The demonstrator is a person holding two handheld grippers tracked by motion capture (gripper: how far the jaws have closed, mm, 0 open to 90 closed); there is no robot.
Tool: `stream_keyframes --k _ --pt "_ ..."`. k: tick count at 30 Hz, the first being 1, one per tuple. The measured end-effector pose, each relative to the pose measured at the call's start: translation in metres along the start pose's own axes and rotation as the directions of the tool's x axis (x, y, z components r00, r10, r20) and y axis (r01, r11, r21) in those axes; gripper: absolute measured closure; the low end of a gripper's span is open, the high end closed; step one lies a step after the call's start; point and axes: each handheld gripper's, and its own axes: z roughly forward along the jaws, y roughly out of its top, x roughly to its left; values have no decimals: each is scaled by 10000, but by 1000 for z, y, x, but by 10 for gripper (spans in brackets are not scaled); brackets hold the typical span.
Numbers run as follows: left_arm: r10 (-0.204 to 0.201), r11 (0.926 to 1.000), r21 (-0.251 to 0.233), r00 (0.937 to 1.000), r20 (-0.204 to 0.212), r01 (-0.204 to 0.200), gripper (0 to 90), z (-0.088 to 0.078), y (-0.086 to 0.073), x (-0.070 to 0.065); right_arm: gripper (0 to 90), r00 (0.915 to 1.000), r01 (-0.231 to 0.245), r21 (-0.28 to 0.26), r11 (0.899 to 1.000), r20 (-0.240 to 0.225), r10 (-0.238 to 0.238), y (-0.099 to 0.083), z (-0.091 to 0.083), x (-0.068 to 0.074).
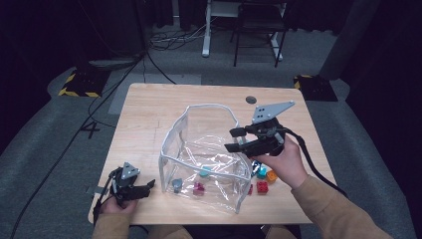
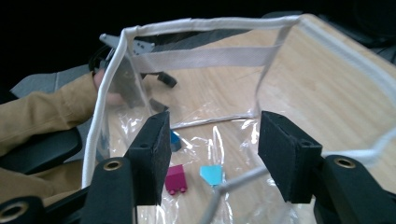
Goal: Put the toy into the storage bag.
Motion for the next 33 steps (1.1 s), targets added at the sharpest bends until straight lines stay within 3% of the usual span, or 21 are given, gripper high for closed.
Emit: stream_keyframes --k 7,16,21,33 --pt "-2 10000 3 10000 1 2 227 0 0 0 448 9977 -92 -481 9988 665 124 -6 -26 -8" --pt "-6 10000 4 10000 4 6 227 0 0 0 449 9866 -423 -668 9969 1546 522 -24 -56 -21" --pt "11 10000 3 10000 0 -11 227 0 0 0 450 9768 -575 -684 9960 2023 703 -34 -69 -29" --pt "-7 10000 3 10000 -2 7 227 0 0 0 444 9424 -1155 -576 9916 3090 1277 -60 -91 -52"
